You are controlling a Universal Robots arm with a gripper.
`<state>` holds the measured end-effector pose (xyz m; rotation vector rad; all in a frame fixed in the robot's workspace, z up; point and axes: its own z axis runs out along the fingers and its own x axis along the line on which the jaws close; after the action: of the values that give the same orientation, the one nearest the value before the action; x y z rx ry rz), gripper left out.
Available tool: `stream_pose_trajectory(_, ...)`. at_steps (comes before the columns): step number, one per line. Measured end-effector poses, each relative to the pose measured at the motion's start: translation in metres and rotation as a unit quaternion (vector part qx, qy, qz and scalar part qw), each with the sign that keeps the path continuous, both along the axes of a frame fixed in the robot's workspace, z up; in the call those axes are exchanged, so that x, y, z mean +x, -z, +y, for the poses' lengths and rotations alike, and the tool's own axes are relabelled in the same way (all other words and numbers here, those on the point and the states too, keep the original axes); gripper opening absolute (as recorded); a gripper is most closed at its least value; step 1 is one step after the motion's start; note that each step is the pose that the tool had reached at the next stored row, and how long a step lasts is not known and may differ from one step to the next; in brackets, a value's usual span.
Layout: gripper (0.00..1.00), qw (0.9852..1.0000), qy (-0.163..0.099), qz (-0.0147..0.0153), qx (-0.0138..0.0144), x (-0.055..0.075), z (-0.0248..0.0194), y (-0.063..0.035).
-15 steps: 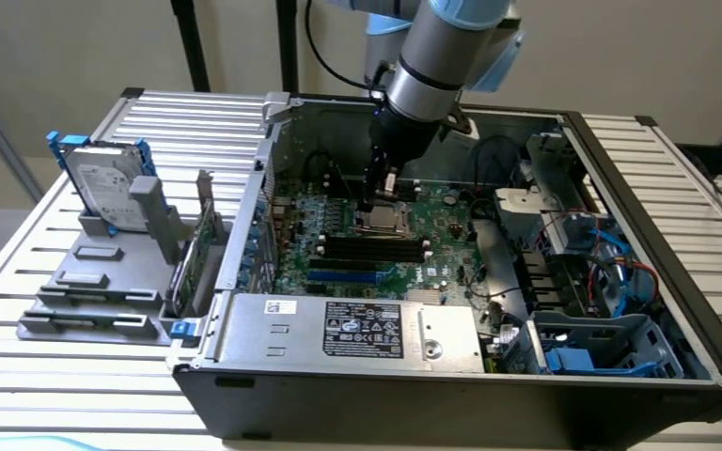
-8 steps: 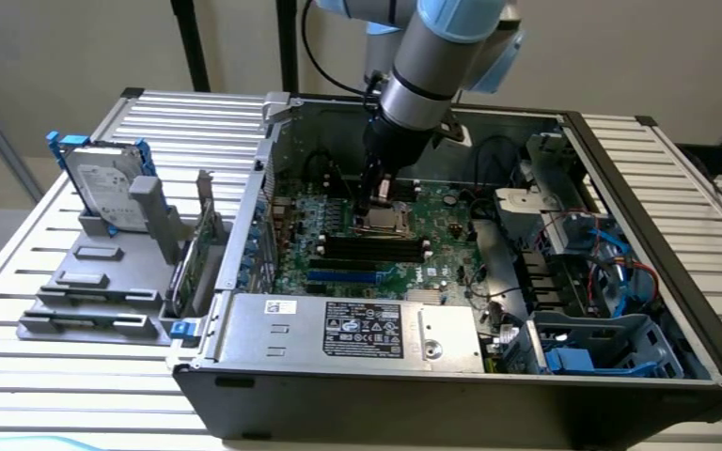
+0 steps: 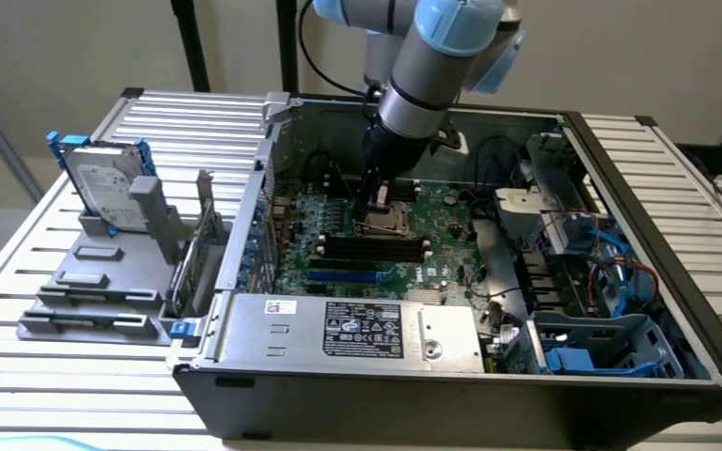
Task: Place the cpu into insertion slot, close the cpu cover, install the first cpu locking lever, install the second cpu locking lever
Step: 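Close the cpu cover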
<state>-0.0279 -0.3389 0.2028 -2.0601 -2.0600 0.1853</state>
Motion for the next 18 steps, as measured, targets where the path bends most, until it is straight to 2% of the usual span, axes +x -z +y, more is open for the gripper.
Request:
stream_pose_trajectory(10,0.11,1.0000,0.000,0.0005,0.0001,0.000,0.0000,0.0022)
stream_pose_trajectory(13,0.11,1.0000,0.000,0.0026,0.0001,0.000,-0.0004,-0.0040)
stream_pose_trajectory(18,0.11,1.0000,0.000,0.0032,0.0007,-0.010,-0.0044,-0.0106)
